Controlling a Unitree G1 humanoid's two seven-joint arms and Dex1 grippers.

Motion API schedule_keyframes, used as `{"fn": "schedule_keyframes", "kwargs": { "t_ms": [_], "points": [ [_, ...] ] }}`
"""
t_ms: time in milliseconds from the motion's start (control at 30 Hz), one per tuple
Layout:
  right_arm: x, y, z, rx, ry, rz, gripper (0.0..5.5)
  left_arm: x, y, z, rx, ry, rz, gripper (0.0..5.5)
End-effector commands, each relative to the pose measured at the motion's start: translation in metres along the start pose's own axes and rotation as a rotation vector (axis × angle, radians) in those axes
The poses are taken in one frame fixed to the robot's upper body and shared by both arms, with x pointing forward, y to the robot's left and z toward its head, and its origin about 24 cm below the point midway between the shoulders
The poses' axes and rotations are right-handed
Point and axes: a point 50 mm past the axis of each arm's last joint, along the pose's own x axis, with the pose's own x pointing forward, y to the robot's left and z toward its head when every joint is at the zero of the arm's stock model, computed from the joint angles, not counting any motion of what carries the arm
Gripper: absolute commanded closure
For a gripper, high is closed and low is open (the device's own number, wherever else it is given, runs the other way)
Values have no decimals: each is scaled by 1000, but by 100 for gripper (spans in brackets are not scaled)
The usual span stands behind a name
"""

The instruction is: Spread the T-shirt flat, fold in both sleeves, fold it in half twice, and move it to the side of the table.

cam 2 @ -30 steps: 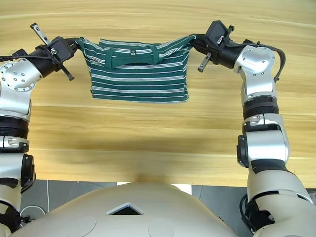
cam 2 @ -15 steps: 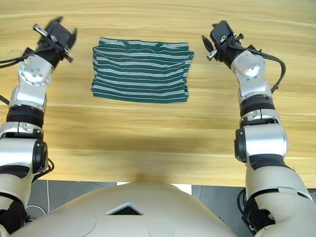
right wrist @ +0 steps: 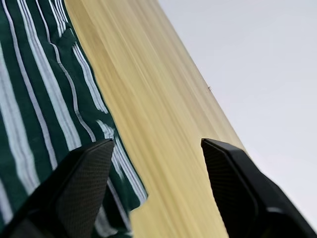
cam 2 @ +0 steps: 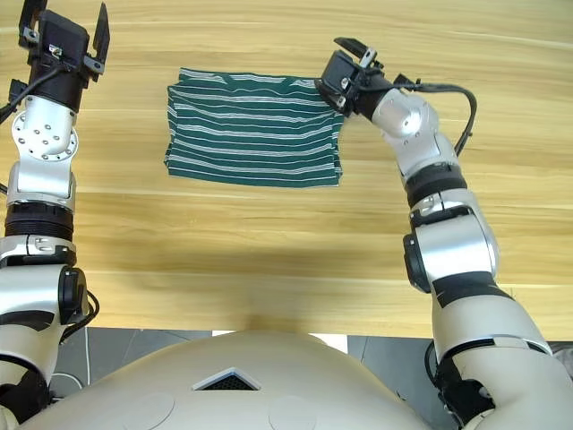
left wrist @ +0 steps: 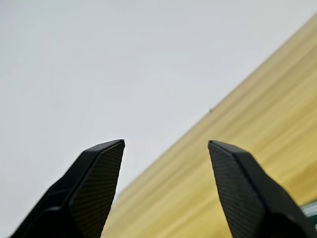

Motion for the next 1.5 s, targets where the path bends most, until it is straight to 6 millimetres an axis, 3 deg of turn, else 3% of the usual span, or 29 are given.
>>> {"fn": "schedule_keyframes", "kwargs": {
  "t_ms": [33,167,400,533,667,733,833,900,967,1067,1267,1367,1500],
  "points": [
    [8,11,-6,-149,160,203,224,-4,-9,10,8,-17,-60,237],
    [6,24,-23,-305,347,342,224,-8,-13,19,44,-34,-99,237],
    [-3,45,-43,-342,464,438,224,-8,-24,32,76,-65,-145,237],
    [-21,29,-66,-386,581,373,224,-17,-26,27,93,-47,-166,237],
    [-54,5,-95,-479,702,365,224,-21,-26,29,101,-51,-155,237],
    [-61,9,-98,-527,660,446,224,-25,-27,29,133,-60,-153,237],
    [-64,41,-85,-636,421,643,224,-27,-32,32,140,-69,-158,237],
    [-77,89,-47,-619,140,794,224,-30,-35,31,140,-67,-160,237],
    [-95,114,-14,-604,-33,868,224,-31,-37,31,136,-65,-161,237],
    [-106,117,11,-632,-118,858,224,-33,-41,33,135,-74,-183,237],
    [-121,132,38,-617,-201,874,224,-34,-41,35,145,-92,-189,237],
    [-125,136,43,-603,-212,883,224,-34,-43,37,157,-102,-197,237],
    [-124,134,36,-591,-183,870,224,-36,-47,37,157,-103,-205,237]
  ]
}}
